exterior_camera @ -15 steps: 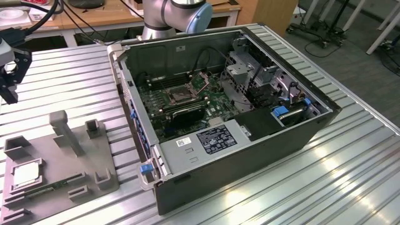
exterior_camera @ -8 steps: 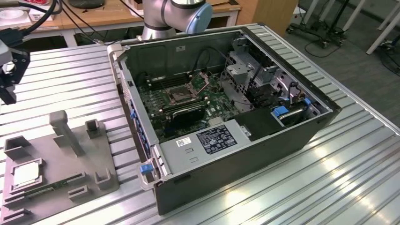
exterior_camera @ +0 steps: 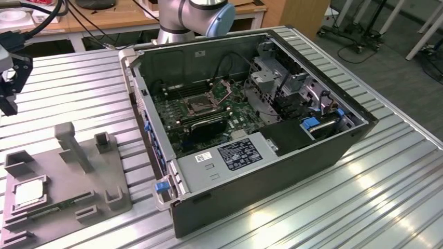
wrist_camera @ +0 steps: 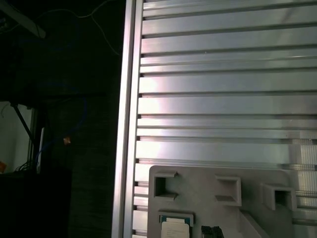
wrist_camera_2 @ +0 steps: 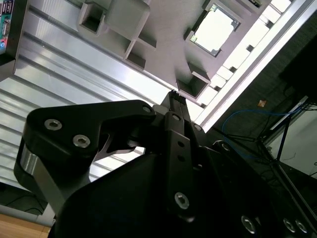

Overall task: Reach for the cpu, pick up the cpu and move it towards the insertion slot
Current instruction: 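Reach for the cpu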

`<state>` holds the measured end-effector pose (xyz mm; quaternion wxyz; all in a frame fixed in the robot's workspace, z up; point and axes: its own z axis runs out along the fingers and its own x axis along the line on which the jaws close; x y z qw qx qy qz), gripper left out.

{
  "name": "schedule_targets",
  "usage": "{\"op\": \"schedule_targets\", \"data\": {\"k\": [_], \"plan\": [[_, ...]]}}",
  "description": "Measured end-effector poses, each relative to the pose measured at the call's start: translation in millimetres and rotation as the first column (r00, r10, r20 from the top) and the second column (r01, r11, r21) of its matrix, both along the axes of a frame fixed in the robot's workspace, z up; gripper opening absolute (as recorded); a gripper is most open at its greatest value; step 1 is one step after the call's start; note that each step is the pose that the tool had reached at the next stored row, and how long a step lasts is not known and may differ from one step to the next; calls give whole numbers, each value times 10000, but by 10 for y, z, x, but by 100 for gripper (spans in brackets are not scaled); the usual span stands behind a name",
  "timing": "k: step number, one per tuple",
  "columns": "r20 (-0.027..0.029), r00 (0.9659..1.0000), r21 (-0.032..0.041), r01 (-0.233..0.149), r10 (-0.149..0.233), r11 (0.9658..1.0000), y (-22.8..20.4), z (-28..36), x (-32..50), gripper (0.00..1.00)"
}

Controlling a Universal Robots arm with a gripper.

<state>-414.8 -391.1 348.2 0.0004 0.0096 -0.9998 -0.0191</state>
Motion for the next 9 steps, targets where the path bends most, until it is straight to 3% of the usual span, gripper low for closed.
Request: {"op": "schedule_targets", "data": {"k": [9], "plan": [[0, 10000, 0, 0, 0, 10000, -13, -6, -61, 11]]}}
